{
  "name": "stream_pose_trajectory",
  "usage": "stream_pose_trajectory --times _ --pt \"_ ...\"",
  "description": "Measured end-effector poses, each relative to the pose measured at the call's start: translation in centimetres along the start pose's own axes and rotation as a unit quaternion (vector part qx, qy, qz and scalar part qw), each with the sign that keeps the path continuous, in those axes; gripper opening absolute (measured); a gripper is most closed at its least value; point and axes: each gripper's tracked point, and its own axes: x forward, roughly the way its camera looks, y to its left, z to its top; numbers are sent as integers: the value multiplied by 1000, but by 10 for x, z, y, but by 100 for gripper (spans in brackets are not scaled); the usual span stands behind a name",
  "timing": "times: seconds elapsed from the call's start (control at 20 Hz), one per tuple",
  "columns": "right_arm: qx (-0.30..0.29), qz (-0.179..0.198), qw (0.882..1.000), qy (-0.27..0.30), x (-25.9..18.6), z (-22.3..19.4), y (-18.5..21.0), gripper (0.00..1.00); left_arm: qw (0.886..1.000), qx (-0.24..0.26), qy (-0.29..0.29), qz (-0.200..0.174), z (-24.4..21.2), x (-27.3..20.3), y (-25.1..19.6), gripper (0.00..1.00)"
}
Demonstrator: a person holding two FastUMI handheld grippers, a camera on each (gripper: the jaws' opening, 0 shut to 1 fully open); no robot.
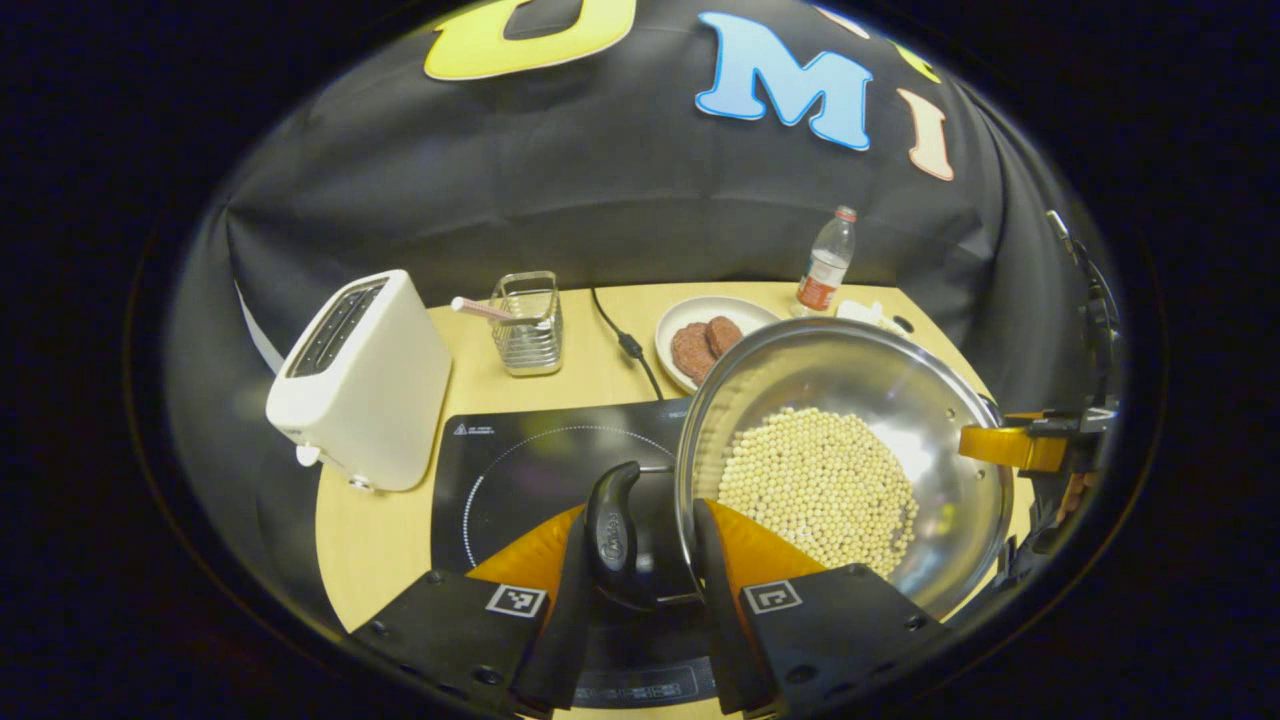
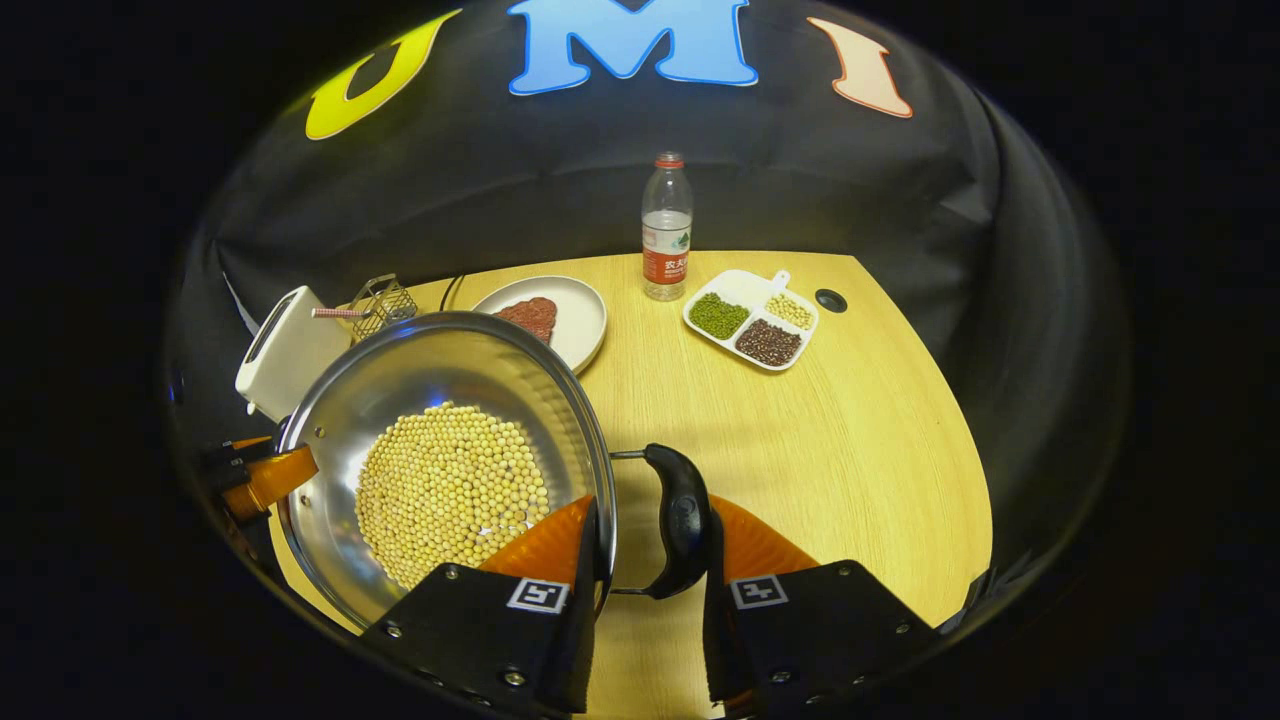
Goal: First push the handle of the pot to place it horizontally, then grasp the pot with both hands and set it on the induction cooktop.
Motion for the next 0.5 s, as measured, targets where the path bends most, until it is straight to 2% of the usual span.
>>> stream_pose_trajectory --times 0.05,0.5 --pt "-1 0 1000 3 0 0 5 44 1000 0 1 0 -1 1 5 57" --pt "-19 9 1000 -2 12 10 52 45 1000 -19 -3 13 -2 0 53 55"
